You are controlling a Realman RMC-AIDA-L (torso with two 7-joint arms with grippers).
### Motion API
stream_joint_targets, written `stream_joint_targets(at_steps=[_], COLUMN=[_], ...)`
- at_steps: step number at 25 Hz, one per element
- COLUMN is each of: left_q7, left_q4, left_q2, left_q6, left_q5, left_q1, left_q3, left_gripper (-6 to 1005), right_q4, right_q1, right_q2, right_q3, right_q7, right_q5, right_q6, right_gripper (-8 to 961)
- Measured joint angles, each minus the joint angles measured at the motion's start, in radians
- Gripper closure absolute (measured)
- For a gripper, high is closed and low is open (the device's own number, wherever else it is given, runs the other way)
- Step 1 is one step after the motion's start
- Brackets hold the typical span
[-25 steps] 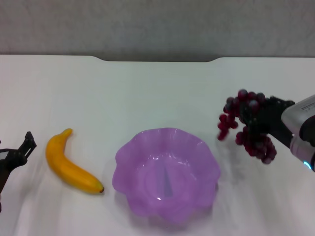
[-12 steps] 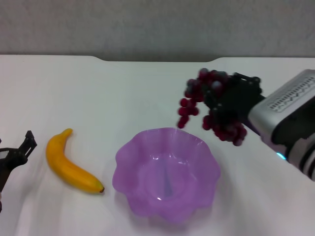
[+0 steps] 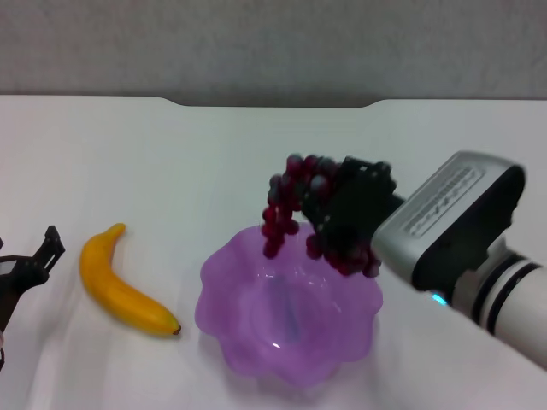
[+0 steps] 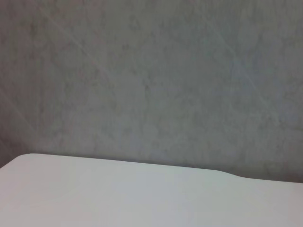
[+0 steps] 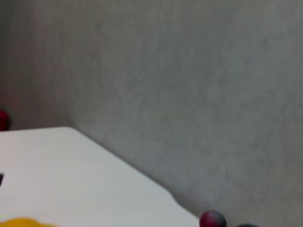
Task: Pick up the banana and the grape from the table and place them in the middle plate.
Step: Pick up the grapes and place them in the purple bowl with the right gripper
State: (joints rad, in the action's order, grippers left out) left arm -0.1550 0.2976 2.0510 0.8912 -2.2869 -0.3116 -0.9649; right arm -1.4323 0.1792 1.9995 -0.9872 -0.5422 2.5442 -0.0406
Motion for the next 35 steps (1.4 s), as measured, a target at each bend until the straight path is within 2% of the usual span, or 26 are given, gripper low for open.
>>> stream_joint_targets(at_steps=[9,20,26,35], left_q7=[0.0,0.0,0.0,0.0], left_q4=[-0.001,-0.002,-0.003,-0.004], left_q2=[0.0,0.0,0.0,0.0], left_q6=[-0.003,-0.003,-0.003,-0.003], left_q5=[0.001,0.002,0.002,0.001], left_q1=[-0.001,-0.001,-0.001,-0.001], left_q3=[0.0,0.0,0.0,-0.002], left_gripper=[94,95,95,95], right_q4=[0.097,0.286,0.325,0.366], right_q1=[0.045,0.12,0.163,0.178], right_q2=[0.003,0.005,0.004,0.005], right_q3=[0.045,0.071,0.073,0.082], right_q7=[0.006,0.007,0.007,0.007], right_q5=[-0.02,-0.158,-0.206,-0.222], right_q6=[0.032,0.034,-0.008,-0.034], right_gripper=[572,577,582,604])
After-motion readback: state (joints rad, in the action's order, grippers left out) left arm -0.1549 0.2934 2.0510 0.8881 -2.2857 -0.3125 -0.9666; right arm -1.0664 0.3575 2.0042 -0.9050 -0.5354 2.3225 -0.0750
